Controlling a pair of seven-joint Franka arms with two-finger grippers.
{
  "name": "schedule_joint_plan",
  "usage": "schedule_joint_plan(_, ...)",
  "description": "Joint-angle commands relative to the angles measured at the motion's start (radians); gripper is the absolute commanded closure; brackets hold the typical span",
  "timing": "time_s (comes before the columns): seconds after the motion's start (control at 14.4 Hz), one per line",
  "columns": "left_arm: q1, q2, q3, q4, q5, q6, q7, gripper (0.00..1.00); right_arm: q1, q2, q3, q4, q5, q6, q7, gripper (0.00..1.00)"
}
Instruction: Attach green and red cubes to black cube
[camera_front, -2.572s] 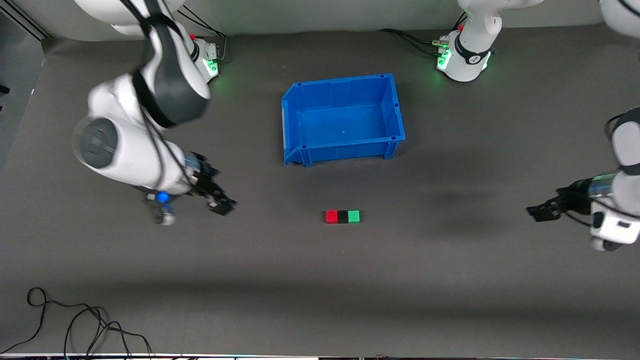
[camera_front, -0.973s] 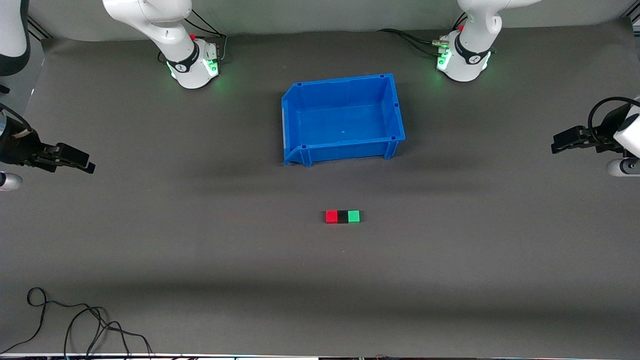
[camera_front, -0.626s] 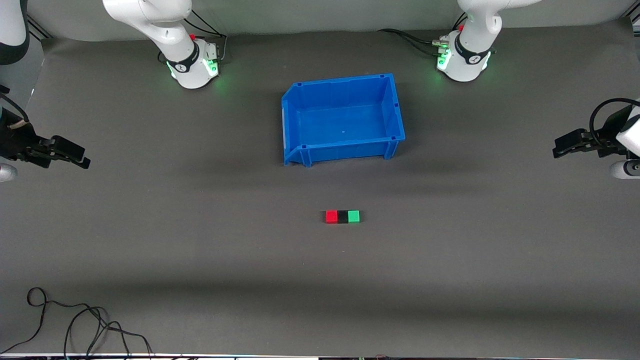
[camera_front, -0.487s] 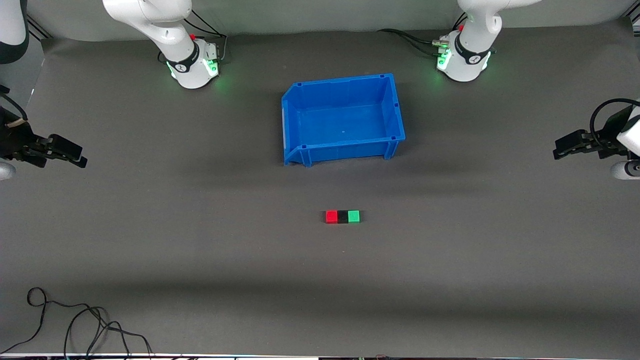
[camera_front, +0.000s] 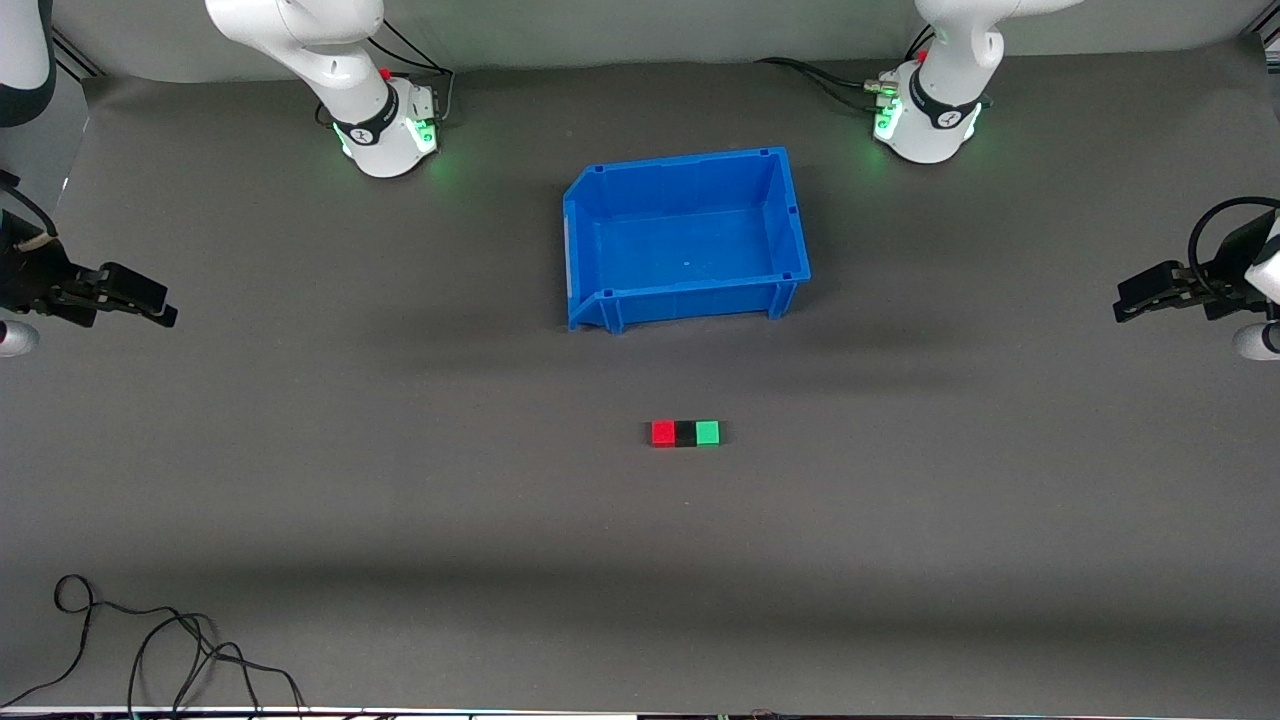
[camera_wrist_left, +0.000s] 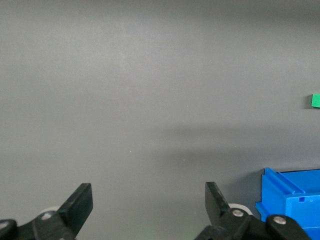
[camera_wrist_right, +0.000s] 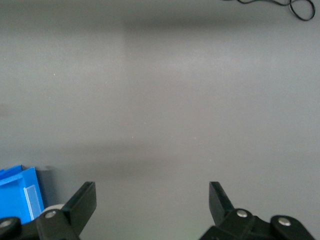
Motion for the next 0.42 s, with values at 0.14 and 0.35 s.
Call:
schedule_joint_plan(0.14,0.0,-0.001,0.004,0.018,-0.012,0.013,-0.012,0.0,0.0,-0.01,0.001,0.008,-0.004,-0.019,-0.024,0.0)
schedule_joint_plan(0.35,-0.005,-0.001,0.004,0.017,-0.014,0.003,-0.015,0.0,0.0,-0.007,0.003,0.008,-0.004,-0.019,-0.024,0.0)
